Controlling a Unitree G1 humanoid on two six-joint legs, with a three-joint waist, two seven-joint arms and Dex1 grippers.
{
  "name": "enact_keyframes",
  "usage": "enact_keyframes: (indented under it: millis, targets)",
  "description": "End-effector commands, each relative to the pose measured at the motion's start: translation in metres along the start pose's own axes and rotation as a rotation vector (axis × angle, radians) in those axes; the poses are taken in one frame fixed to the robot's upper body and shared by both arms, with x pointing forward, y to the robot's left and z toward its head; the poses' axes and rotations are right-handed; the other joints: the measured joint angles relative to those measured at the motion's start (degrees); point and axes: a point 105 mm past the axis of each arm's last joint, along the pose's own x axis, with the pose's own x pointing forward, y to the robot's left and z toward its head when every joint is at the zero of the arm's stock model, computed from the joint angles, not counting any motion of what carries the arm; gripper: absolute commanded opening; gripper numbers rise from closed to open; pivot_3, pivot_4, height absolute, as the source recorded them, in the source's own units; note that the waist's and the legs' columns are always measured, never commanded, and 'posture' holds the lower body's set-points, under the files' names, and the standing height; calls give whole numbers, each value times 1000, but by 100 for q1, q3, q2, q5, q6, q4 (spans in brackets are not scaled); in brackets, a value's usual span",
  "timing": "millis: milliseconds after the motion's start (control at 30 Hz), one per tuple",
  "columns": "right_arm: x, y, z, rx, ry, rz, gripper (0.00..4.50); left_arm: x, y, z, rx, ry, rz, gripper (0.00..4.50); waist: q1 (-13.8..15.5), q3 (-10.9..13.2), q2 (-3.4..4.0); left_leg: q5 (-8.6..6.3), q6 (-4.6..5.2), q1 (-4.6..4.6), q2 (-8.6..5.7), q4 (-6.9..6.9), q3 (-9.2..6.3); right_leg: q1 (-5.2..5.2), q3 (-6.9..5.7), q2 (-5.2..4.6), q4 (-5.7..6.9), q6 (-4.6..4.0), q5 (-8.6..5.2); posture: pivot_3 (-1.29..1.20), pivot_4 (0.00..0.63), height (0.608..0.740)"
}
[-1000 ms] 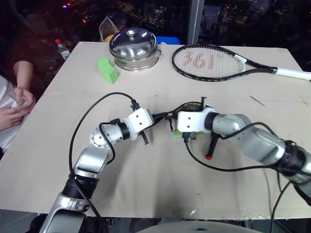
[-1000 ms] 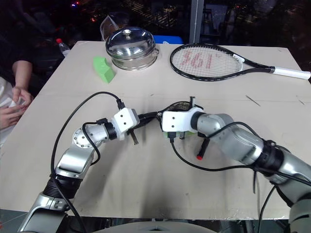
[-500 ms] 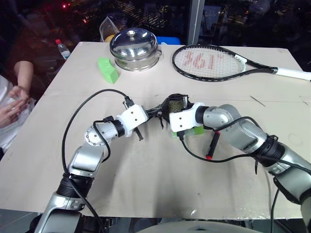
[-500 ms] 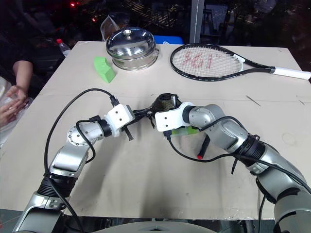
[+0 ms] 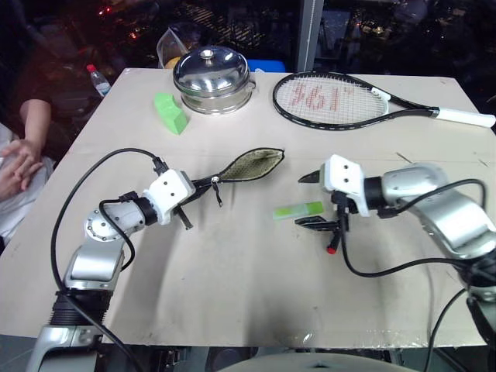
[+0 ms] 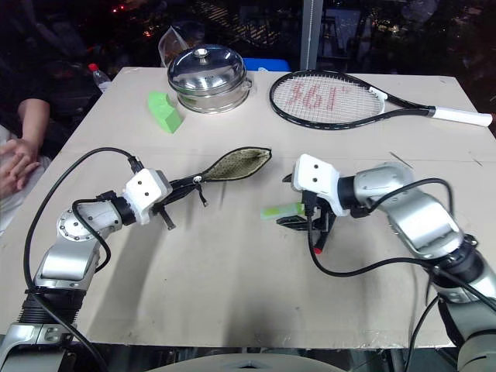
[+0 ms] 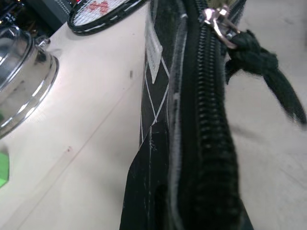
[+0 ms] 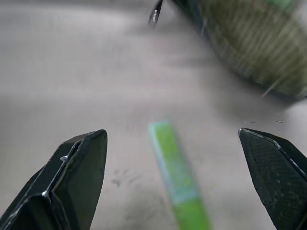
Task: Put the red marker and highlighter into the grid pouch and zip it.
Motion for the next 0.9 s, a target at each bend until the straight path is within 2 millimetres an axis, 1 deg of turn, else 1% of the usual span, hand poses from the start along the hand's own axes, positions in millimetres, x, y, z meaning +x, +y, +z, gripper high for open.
enact_keyframes:
  millis: [33,67,100,167,200,233,267,300,333,367,467,533,600,700,767,900]
  targets:
    - [16,-16,-22,-29,89,27,4438,-9,5,8,37,-36,35,0,0,0,0,0,0,-1,-2,0,4,-3,1,5,1,0,0,0,150,740]
    - [19,-19,-29,-27,113,36,3891,-9,3,9,36,-42,39,0,1,0,0,0,0,-2,-5,0,6,-5,3,10,2,0,0,0,150,740]
    - [23,-22,-37,-35,145,41,3617,-9,1,11,31,-51,45,0,5,0,0,1,-1,-3,-6,1,7,-5,3,9,2,1,0,0,150,740]
    - [26,-26,-48,-65,188,50,2722,-9,-3,14,29,-59,49,0,21,0,0,7,-12,-6,-7,2,9,-6,3,7,2,1,0,0,150,740]
    - [26,-27,-51,-74,197,55,2159,-10,-5,14,29,-60,49,0,19,-2,-4,12,-20,-7,-7,1,7,-6,2,6,2,1,0,0,150,740]
    - [26,-27,-51,-80,192,57,1512,-11,-7,13,26,-57,51,0,18,-3,-4,13,-21,-3,-5,2,5,-3,0,6,3,2,0,0,150,740]
    - [25,-27,-48,-85,181,59,1286,-12,-9,11,22,-55,53,0,15,-3,-4,12,-20,-2,-4,2,4,-3,0,7,3,2,1,0,150,740]
    - [22,-27,-43,-94,165,59,879,-13,-10,9,18,-52,57,0,10,-3,-4,11,-18,3,-3,3,5,-2,2,6,9,2,1,0,150,740]
    - [18,-28,-36,-106,144,52,763,-13,-11,8,16,-49,60,0,8,-3,-3,6,-10,12,-3,5,12,-1,9,2,21,2,0,0,150,740]
    - [12,-27,-27,-125,119,50,765,-14,-12,8,15,-47,61,0,12,-1,-2,3,-4,19,-4,6,17,-1,13,-3,31,2,0,0,150,740]
    - [-9,-20,12,-155,20,29,765,-14,-12,7,13,-45,61,0,35,1,1,4,-6,12,-4,9,10,-8,8,-19,43,-1,-1,0,150,740]
    - [-21,-17,31,-197,6,-4,765,-14,-12,7,11,-46,55,0,34,1,1,5,-7,10,-4,9,7,-8,7,-21,45,-1,-1,0,150,740]
    - [-29,-18,43,-224,23,-57,765,-11,-13,7,12,-50,41,0,20,1,0,4,-8,8,-4,9,4,-10,4,-22,46,-2,-1,0,150,740]
    - [-33,-24,47,-251,91,-133,765,-4,-14,10,19,-64,17,0,17,1,0,4,-7,11,-3,8,4,-10,3,-22,49,-3,-2,0,150,740]
    - [-30,-30,46,-282,157,-179,765,2,-14,14,22,-81,0,0,18,1,1,3,-7,12,-4,8,5,-10,3,-23,49,-4,-2,0,150,740]
    - [-7,-37,49,-349,217,-185,765,17,-19,29,41,-127,-43,0,10,1,0,3,-6,9,-9,9,8,-12,4,-24,47,-3,-2,0,150,740]
